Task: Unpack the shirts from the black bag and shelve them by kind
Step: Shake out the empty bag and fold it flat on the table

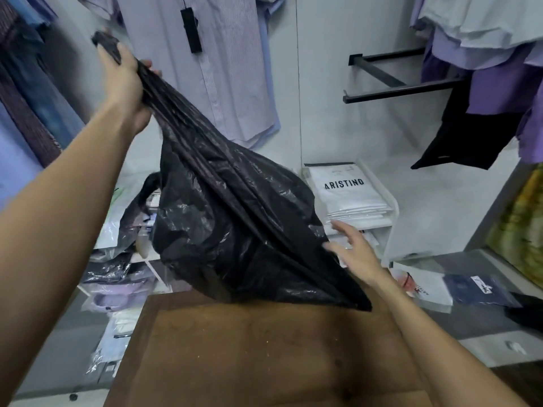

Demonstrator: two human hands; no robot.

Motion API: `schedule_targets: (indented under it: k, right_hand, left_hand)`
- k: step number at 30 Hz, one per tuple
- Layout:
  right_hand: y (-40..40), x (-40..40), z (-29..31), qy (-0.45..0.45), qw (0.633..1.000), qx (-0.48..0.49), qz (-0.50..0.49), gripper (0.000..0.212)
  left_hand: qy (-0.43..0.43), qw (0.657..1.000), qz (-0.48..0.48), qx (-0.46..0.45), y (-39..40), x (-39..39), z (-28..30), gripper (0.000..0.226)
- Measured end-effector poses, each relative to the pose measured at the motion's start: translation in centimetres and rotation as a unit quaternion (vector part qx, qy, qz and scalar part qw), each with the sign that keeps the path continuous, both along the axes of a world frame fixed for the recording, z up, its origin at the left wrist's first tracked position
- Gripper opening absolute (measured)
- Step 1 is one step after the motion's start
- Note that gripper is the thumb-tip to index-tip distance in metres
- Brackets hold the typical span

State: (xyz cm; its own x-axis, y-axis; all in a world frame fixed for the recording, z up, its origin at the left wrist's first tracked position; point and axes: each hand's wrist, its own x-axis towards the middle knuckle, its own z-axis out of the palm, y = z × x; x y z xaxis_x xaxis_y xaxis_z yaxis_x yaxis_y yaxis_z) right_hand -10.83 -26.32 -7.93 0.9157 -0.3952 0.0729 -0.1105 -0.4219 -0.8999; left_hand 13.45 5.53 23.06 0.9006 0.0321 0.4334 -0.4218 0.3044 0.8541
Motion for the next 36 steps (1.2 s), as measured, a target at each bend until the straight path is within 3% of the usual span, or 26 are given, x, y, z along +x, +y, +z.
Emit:
schedule_targets:
  k: [3,5,7,9,10,11,13,15,17,18,20,21,23,24,25,27,29,30,32,34,36]
  right_hand:
    - [4.7,2.2,3.7,0.049,0.979,-0.163,0.112,0.135]
    - [7.5,3.2,3.9,0.084,0.954,-0.274,0.089,0.142]
    - [8.8,4.1,3.0,0.070,0.945,-0.319,0.033,0.109]
    - [8.4,4.3,2.5,0.003,0.946,-0.324,-0.004,0.059]
    - [7.9,4.3,2.7,-0.020,0.948,-0.319,-0.011,0.045]
    - [7.3,4.2,3.1,-0.038,0.952,-0.302,-0.008,0.035]
    - [6.3,3.7,5.6,-0.040,0.972,-0.230,0.031,0.019]
    - [5.3,4.1,8.4,0.004,0.981,-0.174,0.080,0.018]
    - [4.6,4.9,11.0,0.025,0.979,-0.175,0.104,0.031]
    - [4.5,5.4,12.1,0.023,0.978,-0.174,0.112,0.037]
    - [4.8,6.2,13.9,0.012,0.977,-0.168,0.130,0.038]
    - [5.0,6.5,14.6,0.010,0.975,-0.174,0.139,0.033]
    - [5.2,6.9,15.7,-0.007,0.974,-0.179,0.136,0.027]
    - [5.0,6.9,16.0,-0.021,0.976,-0.169,0.132,0.029]
    - [4.8,6.7,16.0,-0.026,0.978,-0.161,0.129,0.032]
    - [4.1,5.3,16.0,0.004,0.971,-0.194,0.142,0.052]
    - [3.0,3.6,15.7,0.085,0.939,-0.293,0.156,0.083]
    - [2.3,2.7,15.6,0.123,0.921,-0.337,0.152,0.086]
    - [0.3,1.4,15.7,0.157,0.909,-0.367,0.121,0.070]
    - [-1.9,0.5,16.4,0.143,0.932,-0.326,0.067,0.042]
    - [-3.6,-0.5,17.7,0.083,0.959,-0.270,-0.001,0.033]
  left_hand:
    - [-0.030,1.000,-0.006,0.004,-1.9,-0.2,1.4,0.039]
    - [-0.046,0.999,-0.009,0.008,-2.9,0.1,2.5,0.034]
    - [-0.026,1.000,-0.012,0.010,-3.5,0.3,3.2,0.037]
    - [0.021,0.991,0.040,0.125,-3.3,1.0,3.5,0.050]
    - [0.048,0.974,0.076,0.208,-2.8,1.4,3.3,0.064]
    - [0.078,0.940,0.124,0.308,-2.0,1.9,3.0,0.085]
    - [0.119,0.832,0.252,0.479,-0.6,2.1,2.1,0.123]
    - [0.035,0.750,0.341,0.566,-1.1,-0.1,0.2,0.127]
    - [-0.135,0.730,0.352,0.571,-2.9,-4.2,-1.9,0.123]
    - [-0.232,0.727,0.311,0.566,-3.9,-5.7,-3.0,0.119]
    - [-0.355,0.702,0.116,0.606,-5.9,-8.2,-5.4,0.116]
    - [-0.374,0.654,0.019,0.658,-7.0,-9.0,-6.4,0.121]
    - [-0.386,0.531,-0.078,0.750,-8.8,-9.8,-8.5,0.122]
    - [-0.385,0.504,-0.089,0.768,-9.3,-9.7,-9.0,0.106]
    - [-0.376,0.509,-0.091,0.769,-9.6,-9.2,-9.1,0.080]
    - [-0.358,0.559,-0.058,0.745,-9.5,-8.1,-8.0,0.033]
    - [-0.344,0.584,0.011,0.735,-8.9,-7.1,-6.1,0.020]
    - [-0.336,0.587,0.043,0.735,-8.5,-6.7,-5.0,0.019]
    - [-0.312,0.585,0.092,0.743,-7.3,-5.5,-3.0,0.016]
    - [-0.276,0.596,0.124,0.744,-6.0,-4.7,-1.4,0.013]
    - [-0.243,0.589,0.164,0.753,-5.1,-3.9,-1.0,0.017]
